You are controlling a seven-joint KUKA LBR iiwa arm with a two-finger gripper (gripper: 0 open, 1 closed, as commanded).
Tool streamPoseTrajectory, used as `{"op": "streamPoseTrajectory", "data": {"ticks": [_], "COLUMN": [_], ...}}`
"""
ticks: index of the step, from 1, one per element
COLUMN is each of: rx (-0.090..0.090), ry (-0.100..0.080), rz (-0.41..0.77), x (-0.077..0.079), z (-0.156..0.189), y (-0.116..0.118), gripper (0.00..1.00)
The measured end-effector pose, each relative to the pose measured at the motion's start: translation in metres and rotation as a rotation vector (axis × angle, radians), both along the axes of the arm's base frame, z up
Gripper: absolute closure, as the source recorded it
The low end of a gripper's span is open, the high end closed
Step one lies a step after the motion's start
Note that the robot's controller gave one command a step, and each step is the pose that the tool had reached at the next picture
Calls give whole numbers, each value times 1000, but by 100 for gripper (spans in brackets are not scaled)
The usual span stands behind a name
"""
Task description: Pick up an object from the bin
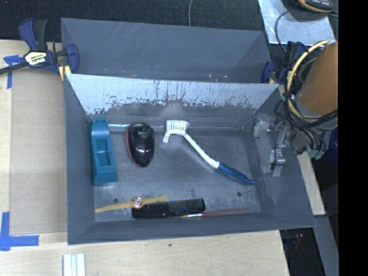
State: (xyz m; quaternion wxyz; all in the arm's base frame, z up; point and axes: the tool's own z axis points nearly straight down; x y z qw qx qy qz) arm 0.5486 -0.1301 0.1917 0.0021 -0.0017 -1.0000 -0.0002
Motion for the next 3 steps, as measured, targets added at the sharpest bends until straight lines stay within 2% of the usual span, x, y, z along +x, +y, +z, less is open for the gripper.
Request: {"op": "streamPoseTrajectory", "data": {"ticks": [1, 2, 3], "rx": [-1, -3, -5], "ry": [-8, -14, -17], "rz": [3, -47, 185], "x": [2, 7, -5], "z": [5, -65, -98], "y": [1, 10, 38], "gripper": [0, 0, 0]}}
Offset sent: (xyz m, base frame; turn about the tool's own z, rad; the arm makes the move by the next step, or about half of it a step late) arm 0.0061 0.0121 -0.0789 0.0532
